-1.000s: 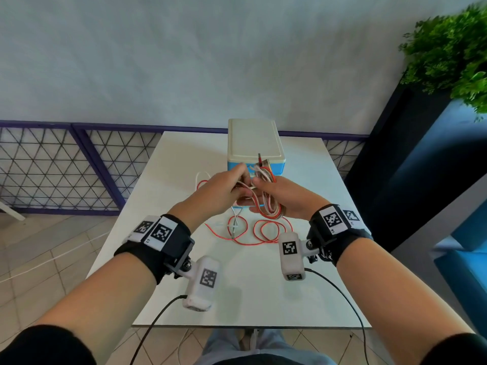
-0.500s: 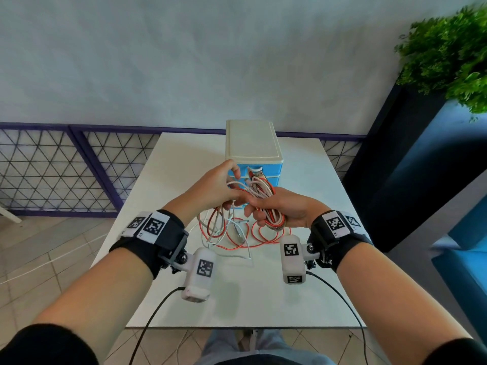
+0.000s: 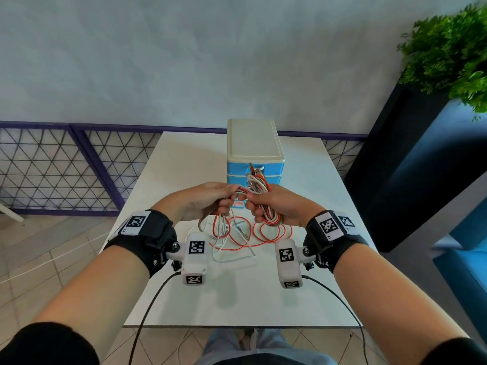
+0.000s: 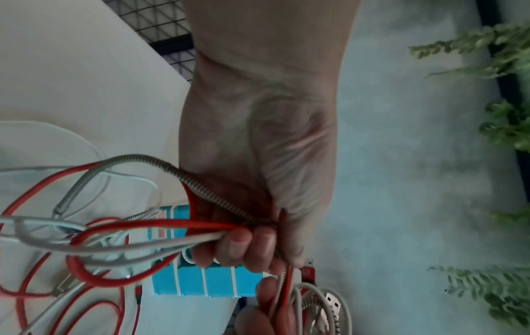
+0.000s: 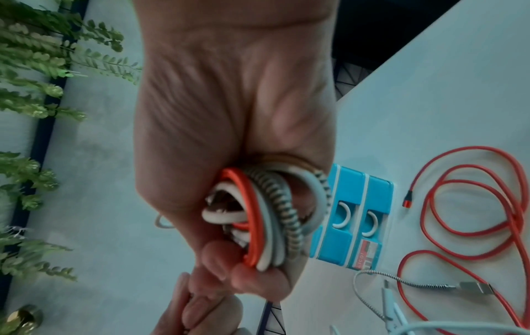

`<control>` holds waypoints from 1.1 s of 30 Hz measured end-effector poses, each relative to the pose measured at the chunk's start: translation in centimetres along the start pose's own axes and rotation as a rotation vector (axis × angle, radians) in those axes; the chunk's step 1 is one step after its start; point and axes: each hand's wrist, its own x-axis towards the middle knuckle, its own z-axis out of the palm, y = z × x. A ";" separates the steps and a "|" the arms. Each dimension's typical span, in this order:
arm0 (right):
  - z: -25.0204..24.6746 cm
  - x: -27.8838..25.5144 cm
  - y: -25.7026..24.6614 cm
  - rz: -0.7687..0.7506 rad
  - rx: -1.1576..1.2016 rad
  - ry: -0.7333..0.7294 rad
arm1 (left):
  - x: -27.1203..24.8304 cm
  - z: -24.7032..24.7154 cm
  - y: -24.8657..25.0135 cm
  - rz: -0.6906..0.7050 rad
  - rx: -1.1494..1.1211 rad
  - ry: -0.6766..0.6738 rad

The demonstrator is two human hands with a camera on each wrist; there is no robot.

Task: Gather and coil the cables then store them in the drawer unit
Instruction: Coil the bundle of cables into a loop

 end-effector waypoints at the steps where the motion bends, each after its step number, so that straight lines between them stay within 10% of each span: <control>1: 0.0 0.0 -0.2 -0.002 -0.039 0.013 | 0.1 -0.1 -0.2 0.025 0.001 -0.007; 13: -0.3 1.1 -0.5 -0.072 -0.102 0.384 | 0.7 -2.4 -4.4 0.105 0.763 0.166; 33: 1.3 1.3 -0.9 -0.218 -0.124 0.644 | 1.7 -4.1 -5.8 -0.107 1.142 0.487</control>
